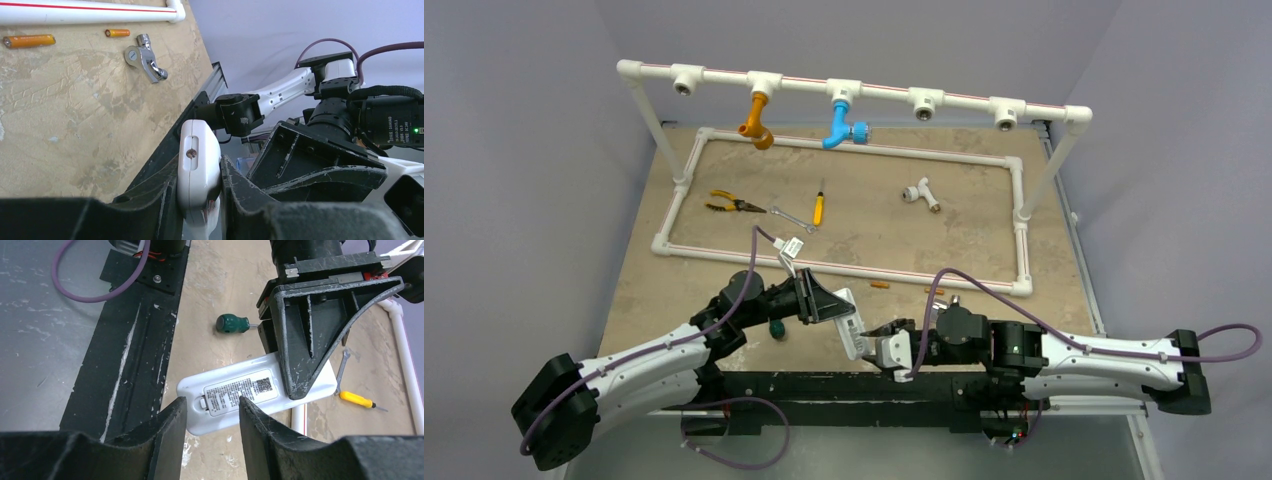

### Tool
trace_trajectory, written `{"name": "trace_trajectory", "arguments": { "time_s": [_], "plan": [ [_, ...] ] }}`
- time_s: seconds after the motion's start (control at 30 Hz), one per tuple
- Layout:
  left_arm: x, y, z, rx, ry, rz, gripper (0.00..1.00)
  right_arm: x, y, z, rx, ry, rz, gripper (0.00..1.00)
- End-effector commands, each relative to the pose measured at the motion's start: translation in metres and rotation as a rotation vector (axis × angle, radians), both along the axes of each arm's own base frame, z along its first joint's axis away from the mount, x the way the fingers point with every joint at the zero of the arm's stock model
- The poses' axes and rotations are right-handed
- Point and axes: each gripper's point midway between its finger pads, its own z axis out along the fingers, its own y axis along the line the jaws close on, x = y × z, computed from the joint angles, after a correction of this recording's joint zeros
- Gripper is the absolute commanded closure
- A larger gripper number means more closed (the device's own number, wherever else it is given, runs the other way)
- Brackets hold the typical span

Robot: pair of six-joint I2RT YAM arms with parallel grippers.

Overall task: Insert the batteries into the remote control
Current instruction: Remove the battery cover from the remote control.

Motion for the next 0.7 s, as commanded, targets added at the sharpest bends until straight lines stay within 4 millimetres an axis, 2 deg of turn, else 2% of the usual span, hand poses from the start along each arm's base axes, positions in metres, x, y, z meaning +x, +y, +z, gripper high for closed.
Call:
{"name": "trace_trajectory", "arguments": {
  "time_s": [0.0,0.33,0.67],
  "plan": [
    [0.0,-0.001,0.025,-0.077,-0.049,-0.009,1.0,-0.007,0.006,0.026,0.058,-0.03,0.058,0.59],
    [-0.001,-0.003,0.025,-0.087,-0.04,-0.019,1.0,0.008,0.011,0.01,0.026,-0.047,-0.015,0.69],
    [-0.002,-0.004,0.026,-0.096,-0.041,-0.029,1.0,0.015,0.007,0.008,0.015,-0.08,-0.047,0.71]
  ]
}}
